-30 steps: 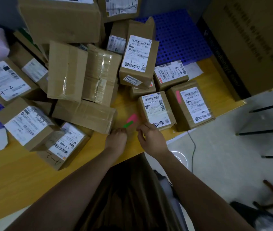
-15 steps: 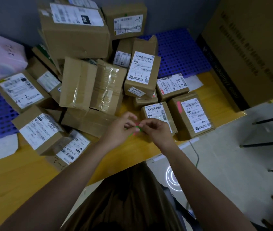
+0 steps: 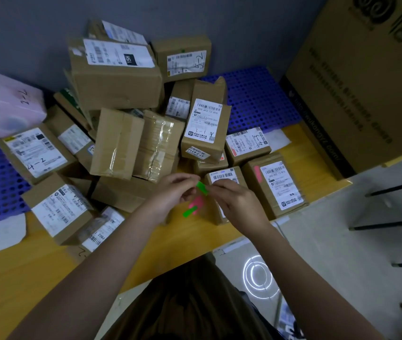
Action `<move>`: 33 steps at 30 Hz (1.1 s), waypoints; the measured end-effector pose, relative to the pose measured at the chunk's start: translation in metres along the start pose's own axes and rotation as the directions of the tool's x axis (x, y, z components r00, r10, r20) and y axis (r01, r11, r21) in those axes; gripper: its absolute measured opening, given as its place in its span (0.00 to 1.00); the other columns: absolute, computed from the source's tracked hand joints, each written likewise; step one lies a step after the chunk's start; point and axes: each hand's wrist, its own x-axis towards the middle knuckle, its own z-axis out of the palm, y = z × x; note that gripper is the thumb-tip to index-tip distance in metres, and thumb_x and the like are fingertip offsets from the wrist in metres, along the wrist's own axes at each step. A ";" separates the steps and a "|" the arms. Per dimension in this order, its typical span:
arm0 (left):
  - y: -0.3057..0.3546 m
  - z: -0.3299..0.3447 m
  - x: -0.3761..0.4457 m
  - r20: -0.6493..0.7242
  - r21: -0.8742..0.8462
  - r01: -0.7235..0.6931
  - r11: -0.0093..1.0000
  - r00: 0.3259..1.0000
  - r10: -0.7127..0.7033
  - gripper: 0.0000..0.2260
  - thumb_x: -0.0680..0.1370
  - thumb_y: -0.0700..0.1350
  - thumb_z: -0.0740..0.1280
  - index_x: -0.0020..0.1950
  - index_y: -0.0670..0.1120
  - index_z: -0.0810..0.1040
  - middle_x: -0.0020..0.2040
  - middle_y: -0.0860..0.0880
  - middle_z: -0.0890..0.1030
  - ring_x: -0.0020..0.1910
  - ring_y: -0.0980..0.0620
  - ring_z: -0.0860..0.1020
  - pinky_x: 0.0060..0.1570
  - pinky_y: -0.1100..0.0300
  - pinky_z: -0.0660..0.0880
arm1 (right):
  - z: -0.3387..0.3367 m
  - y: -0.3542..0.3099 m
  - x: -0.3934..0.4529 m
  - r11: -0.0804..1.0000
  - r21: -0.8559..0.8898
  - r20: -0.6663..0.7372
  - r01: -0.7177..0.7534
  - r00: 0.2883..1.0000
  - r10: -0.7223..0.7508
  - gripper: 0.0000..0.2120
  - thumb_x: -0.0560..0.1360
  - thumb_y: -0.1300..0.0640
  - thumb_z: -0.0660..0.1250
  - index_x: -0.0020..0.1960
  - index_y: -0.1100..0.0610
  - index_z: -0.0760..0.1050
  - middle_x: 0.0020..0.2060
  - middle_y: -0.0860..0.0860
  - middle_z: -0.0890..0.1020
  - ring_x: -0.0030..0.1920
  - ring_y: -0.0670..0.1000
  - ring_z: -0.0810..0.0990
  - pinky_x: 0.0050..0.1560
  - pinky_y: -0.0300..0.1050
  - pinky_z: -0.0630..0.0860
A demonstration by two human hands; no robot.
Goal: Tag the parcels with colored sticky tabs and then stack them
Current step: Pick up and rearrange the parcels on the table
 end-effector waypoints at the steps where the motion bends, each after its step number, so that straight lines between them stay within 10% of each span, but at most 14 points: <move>1: 0.002 0.002 -0.001 -0.003 -0.057 0.016 0.998 1.000 -0.016 0.04 0.77 0.38 0.66 0.49 0.43 0.80 0.38 0.46 0.79 0.38 0.53 0.77 0.38 0.65 0.77 | -0.001 -0.001 0.002 1.000 -0.028 -0.026 0.008 1.000 -0.009 0.14 0.75 0.53 0.61 0.53 0.57 0.83 0.48 0.53 0.82 0.43 0.53 0.82 0.36 0.43 0.78; 6: -0.001 0.009 -0.004 0.121 -0.260 0.136 0.956 0.987 -0.108 0.06 0.74 0.41 0.69 0.50 0.42 0.79 0.44 0.45 0.81 0.44 0.51 0.79 0.39 0.64 0.79 | -0.007 -0.004 0.013 0.986 0.134 -0.079 -0.095 0.991 0.107 0.06 0.72 0.61 0.70 0.47 0.60 0.84 0.43 0.53 0.83 0.43 0.50 0.81 0.44 0.42 0.77; 13: 0.004 0.013 -0.009 0.184 -0.126 0.146 0.981 0.975 -0.122 0.09 0.75 0.38 0.67 0.56 0.42 0.79 0.49 0.43 0.84 0.44 0.52 0.83 0.45 0.62 0.80 | -0.038 0.000 0.029 0.721 0.504 0.318 -0.475 0.878 0.357 0.02 0.70 0.64 0.75 0.42 0.59 0.84 0.37 0.50 0.85 0.36 0.41 0.80 0.40 0.31 0.74; 24: 0.017 0.024 -0.007 0.266 -0.087 0.185 0.979 0.951 -0.156 0.11 0.75 0.38 0.66 0.58 0.40 0.78 0.50 0.42 0.84 0.48 0.49 0.83 0.48 0.60 0.80 | -0.055 0.036 0.040 0.435 0.613 0.606 -0.660 0.746 0.278 0.03 0.69 0.65 0.74 0.41 0.60 0.82 0.34 0.49 0.84 0.37 0.44 0.79 0.43 0.37 0.76; 33: 0.012 0.040 0.005 0.122 -0.058 0.148 0.987 0.983 -0.140 0.10 0.75 0.39 0.68 0.57 0.41 0.78 0.48 0.43 0.83 0.45 0.49 0.83 0.47 0.60 0.80 | -0.038 0.046 0.033 0.614 0.592 0.416 -0.522 0.851 0.321 0.04 0.73 0.65 0.71 0.45 0.59 0.84 0.37 0.45 0.85 0.42 0.43 0.82 0.50 0.37 0.77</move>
